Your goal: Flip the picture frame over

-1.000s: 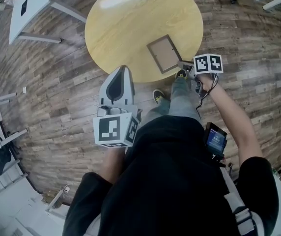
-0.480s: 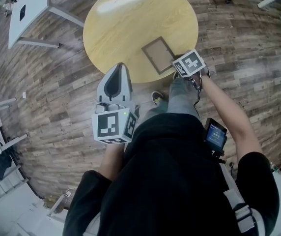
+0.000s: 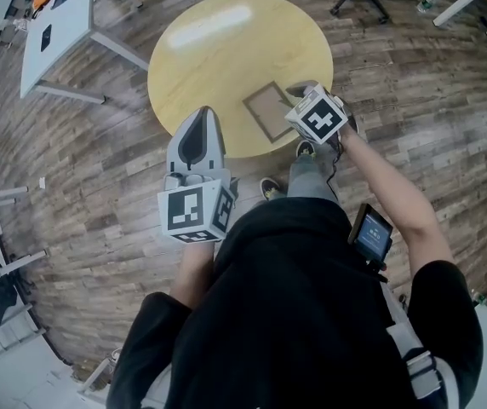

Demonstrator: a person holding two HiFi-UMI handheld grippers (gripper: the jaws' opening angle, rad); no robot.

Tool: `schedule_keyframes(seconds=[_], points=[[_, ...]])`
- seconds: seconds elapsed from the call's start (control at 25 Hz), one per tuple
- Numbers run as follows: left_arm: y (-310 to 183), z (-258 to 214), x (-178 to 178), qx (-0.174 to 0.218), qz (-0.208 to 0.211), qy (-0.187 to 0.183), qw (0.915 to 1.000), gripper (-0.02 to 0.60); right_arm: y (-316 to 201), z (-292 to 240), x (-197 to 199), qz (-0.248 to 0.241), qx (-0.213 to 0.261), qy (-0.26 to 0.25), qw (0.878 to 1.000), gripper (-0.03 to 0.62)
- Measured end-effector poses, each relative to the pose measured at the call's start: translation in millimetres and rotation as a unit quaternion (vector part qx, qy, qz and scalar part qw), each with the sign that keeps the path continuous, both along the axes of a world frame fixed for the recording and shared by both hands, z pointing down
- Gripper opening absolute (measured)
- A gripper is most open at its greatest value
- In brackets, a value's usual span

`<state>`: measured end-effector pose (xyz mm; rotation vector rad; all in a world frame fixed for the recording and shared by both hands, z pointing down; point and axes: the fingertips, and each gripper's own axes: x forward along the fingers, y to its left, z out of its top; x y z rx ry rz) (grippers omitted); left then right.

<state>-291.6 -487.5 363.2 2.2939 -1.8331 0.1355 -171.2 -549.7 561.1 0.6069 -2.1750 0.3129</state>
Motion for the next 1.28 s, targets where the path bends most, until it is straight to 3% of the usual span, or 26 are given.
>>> schedule_keyframes(seconds=[0.16, 0.32, 0.4, 0.48, 0.8, 1.28], points=[[-2.2, -13.7, 1.0, 0.018, 0.001, 0.001, 0.9998, 0.023, -4.9, -81.6, -17.5, -0.02, 0.12, -0.081, 0.989, 0.13], [-3.6, -32.0, 2.6, 0.041, 0.003, 0.008, 0.9991, 0.023, 6.0, -185.4, -29.7, -0.014, 0.243, -0.219, 0.945, 0.1], [-2.4, -39.0, 2.0, 0.052, 0.003, 0.012, 0.9986, 0.023, 13.6, -219.9, -28.6, 0.0, 0.276, -0.262, 0.925, 0.045], [-1.5, -40.9, 0.9, 0.056, 0.003, 0.016, 0.9983, 0.023, 19.9, -233.6, -25.5, 0.012, 0.284, -0.283, 0.916, 0.02], [0.3, -36.7, 5.2, 0.051, 0.011, 0.025, 0.9983, 0.023, 15.1, -227.1, -0.8, 0.062, 0.27, -0.288, 0.917, 0.019], [-0.2, -36.0, 7.7, 0.049, 0.017, 0.023, 0.9984, 0.023, 18.6, -226.0, -5.3, 0.046, 0.276, -0.273, 0.92, 0.018]])
